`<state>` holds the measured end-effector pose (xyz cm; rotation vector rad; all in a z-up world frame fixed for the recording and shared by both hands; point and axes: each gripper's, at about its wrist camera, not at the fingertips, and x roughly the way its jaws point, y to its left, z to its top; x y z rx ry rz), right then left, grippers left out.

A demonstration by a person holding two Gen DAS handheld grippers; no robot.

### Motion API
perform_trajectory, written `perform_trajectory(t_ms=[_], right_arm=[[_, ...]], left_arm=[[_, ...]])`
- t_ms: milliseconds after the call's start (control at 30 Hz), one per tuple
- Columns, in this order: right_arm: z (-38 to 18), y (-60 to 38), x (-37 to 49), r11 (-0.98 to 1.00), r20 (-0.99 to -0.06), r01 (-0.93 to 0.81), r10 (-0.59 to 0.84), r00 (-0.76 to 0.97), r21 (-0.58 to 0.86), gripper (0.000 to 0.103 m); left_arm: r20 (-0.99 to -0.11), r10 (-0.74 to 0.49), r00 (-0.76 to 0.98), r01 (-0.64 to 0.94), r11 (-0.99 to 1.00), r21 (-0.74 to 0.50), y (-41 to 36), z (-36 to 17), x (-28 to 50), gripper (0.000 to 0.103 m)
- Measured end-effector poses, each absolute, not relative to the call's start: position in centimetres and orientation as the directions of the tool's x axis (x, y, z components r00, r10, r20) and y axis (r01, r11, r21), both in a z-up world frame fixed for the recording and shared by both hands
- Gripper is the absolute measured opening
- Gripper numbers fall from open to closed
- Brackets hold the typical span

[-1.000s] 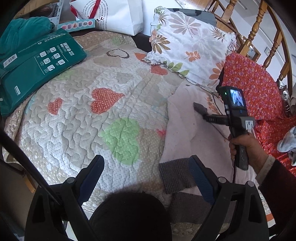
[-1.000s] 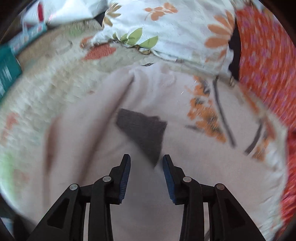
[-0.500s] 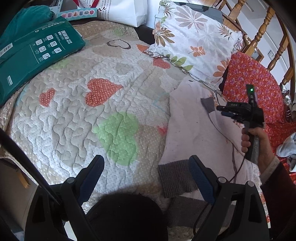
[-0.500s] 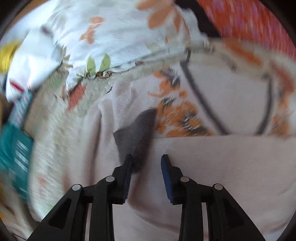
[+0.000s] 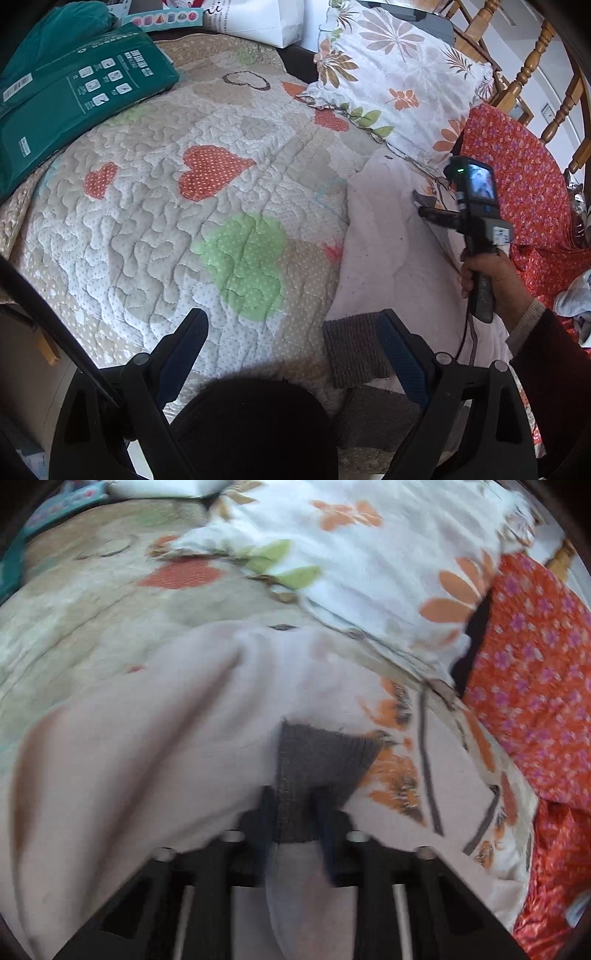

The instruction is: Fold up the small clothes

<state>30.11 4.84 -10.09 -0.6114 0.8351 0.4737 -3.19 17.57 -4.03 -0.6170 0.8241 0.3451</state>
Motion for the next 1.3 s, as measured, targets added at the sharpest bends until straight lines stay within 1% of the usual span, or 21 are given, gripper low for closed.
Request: perform_trajectory(t_ms=[33,133,267,367,500,667,700,800,833,867,900,933,967,1033,1133,1233,1300], right_arm=[[-9.2,4.1,30.7,0.764,-0.814,-0.603,0.188,0.549,-0.23,0.011],[-6.5,2.5,30.5,0.793,-0.826,-0.608,0.32,0.463,-0.034,0.01],[-4.3,1.7,29.5,0.778,-0.817,-0.608,0.45,0.361,0.16,0.01],[-4.3,2.4,29.0,0.786,-0.815,-0.576,0.475,0.331,0.225,0.011],[-5.7,3.5,27.7,0.783,-0.828,-0.549,0.495,0.263,0.294,0.013],[-7.2,3.9,26.4,0.75,-0.825,-0.552,0.535,0.183,0.364,0.014],[-7.3,3.5,26.2,0.729,-0.813,-0.557,0.562,0.152,0.399,0.014],[-7.2,3.3,25.5,0.619,-0.758,-0.566,0.652,-0.016,0.544,0.014],[-6.8,3.1,25.0,0.573,-0.735,-0.578,0.675,-0.07,0.581,0.016],[-6.2,2.8,24.7,0.56,-0.735,-0.602,0.675,-0.067,0.569,0.02],[-5.6,2.5,24.4,0.572,-0.75,-0.628,0.66,-0.029,0.527,0.022],[-5.0,2.0,24.4,0.6,-0.77,-0.646,0.637,0.029,0.472,0.029],[-4.6,1.3,24.7,0.642,-0.792,-0.65,0.602,0.1,0.406,0.031],[-4.5,0.1,25.8,0.73,-0.829,-0.626,0.509,0.23,0.275,0.031],[-5.1,-1.7,28.1,0.812,-0.856,-0.566,0.389,0.34,0.144,0.032],[-6.0,-4.8,30.3,0.858,-0.867,-0.51,0.302,0.396,0.066,0.038],[-5.7,-7.7,31.7,0.882,-0.863,-0.469,0.269,0.427,0.043,0.039]], left_arm=[[-0.768,0.056,0.637,-0.517,0.77,-0.373,17.8,-4.1,-3.3,0.092],[-0.762,0.043,0.646,-0.519,0.757,-0.397,18.3,-4.2,-3.7,0.092],[-0.744,0.027,0.668,-0.501,0.755,-0.422,17.9,-3.5,-4.2,0.092],[-0.73,0.021,0.683,-0.491,0.753,-0.437,17.5,-2.8,-5.1,0.092],[-0.724,0.054,0.688,-0.514,0.741,-0.433,17.8,-2.0,-6.5,0.092],[-0.724,0.078,0.685,-0.542,0.718,-0.436,18.7,-1.9,-7.7,0.092],[-0.725,0.077,0.685,-0.545,0.715,-0.439,18.8,-2.0,-7.7,0.092],[-0.725,0.067,0.686,-0.539,0.716,-0.443,18.6,-2.2,-7.5,0.092],[-0.725,0.065,0.686,-0.535,0.721,-0.441,18.5,-2.2,-7.3,0.092],[-0.725,0.065,0.685,-0.532,0.724,-0.439,18.3,-2.3,-7.2,0.092],[-0.728,0.063,0.683,-0.531,0.728,-0.435,18.2,-2.4,-7.0,0.092],[-0.73,0.06,0.681,-0.529,0.73,-0.433,18.1,-2.6,-6.8,0.092],[-0.733,0.053,0.678,-0.527,0.731,-0.434,18.0,-2.8,-6.5,0.092],[-0.738,0.04,0.674,-0.523,0.731,-0.438,17.8,-3.2,-5.9,0.092],[-0.746,0.028,0.665,-0.514,0.742,-0.431,17.4,-3.7,-5.3,0.092],[-0.755,0.038,0.655,-0.513,0.756,-0.407,17.4,-3.8,-4.9,0.092],[-0.754,0.044,0.656,-0.515,0.757,-0.403,17.6,-3.8,-4.8,0.092]])
